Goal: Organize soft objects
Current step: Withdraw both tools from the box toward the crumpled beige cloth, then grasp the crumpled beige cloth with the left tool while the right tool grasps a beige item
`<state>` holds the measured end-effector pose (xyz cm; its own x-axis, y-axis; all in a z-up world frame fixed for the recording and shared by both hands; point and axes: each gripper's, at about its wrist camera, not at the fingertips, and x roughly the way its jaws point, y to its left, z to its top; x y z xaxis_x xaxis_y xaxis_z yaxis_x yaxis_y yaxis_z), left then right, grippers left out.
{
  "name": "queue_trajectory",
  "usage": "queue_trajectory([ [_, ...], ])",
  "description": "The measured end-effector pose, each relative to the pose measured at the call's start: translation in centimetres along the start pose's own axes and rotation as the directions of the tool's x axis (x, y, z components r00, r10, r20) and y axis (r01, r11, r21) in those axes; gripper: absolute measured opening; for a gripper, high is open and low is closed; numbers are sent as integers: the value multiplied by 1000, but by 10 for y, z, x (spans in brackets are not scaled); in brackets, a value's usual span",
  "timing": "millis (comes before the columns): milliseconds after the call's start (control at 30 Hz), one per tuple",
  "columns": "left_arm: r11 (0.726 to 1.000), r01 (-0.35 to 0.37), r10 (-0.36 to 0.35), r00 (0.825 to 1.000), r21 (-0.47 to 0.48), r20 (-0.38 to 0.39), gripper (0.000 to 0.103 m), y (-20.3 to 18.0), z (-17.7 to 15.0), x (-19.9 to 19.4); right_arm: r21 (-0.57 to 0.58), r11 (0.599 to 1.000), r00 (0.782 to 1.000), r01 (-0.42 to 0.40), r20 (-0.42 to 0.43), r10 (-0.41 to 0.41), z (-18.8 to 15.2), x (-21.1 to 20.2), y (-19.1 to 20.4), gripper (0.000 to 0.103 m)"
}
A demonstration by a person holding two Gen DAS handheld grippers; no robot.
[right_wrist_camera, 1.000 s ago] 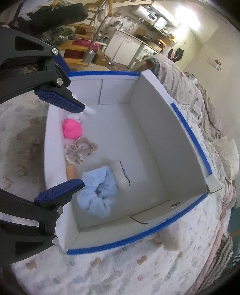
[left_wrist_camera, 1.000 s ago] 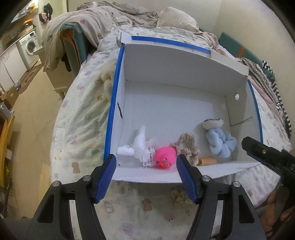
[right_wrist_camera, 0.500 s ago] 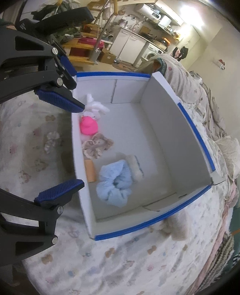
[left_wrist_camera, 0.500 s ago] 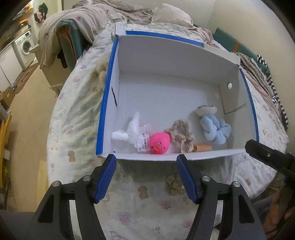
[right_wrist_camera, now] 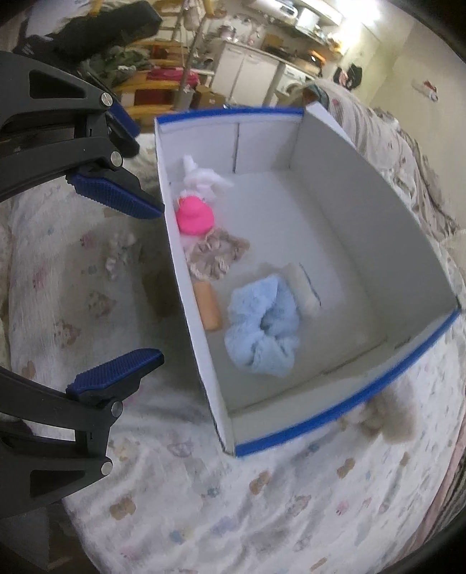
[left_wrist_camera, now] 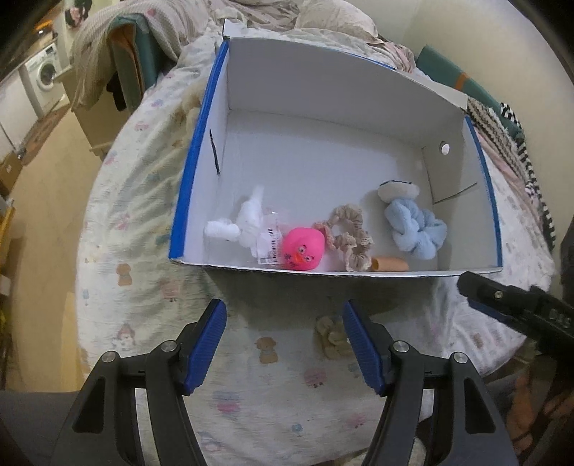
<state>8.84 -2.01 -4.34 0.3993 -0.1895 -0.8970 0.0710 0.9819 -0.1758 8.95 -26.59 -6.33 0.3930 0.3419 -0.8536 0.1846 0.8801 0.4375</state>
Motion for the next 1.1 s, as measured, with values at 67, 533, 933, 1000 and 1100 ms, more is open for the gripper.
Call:
queue_trajectory([
  [67, 1000, 17, -17, 1000, -8, -3, 65, 1, 0, 0, 16, 1000, 1000, 2, 5, -2, 1, 1, -5, 79],
  [533, 997, 74, -71, 993, 26, -96, 65, -25, -3, 31, 63, 998, 1000, -21, -22, 22, 6, 11, -22, 87],
  [933, 985, 113, -74, 960, 130, -270, 22, -72, -19, 96, 24, 999, 999, -28, -43, 29, 3, 9, -19, 87],
  [1000, 982, 119, -76, 959, 146, -275, 20, -72, -19, 102, 15, 1000, 998, -18, -59, 19, 2, 12, -19, 87],
  [1100, 982, 133, -91, 955, 134, -283, 16, -66, -19, 102, -9, 1000, 997, -15, -82, 14, -1, 19, -16, 87],
])
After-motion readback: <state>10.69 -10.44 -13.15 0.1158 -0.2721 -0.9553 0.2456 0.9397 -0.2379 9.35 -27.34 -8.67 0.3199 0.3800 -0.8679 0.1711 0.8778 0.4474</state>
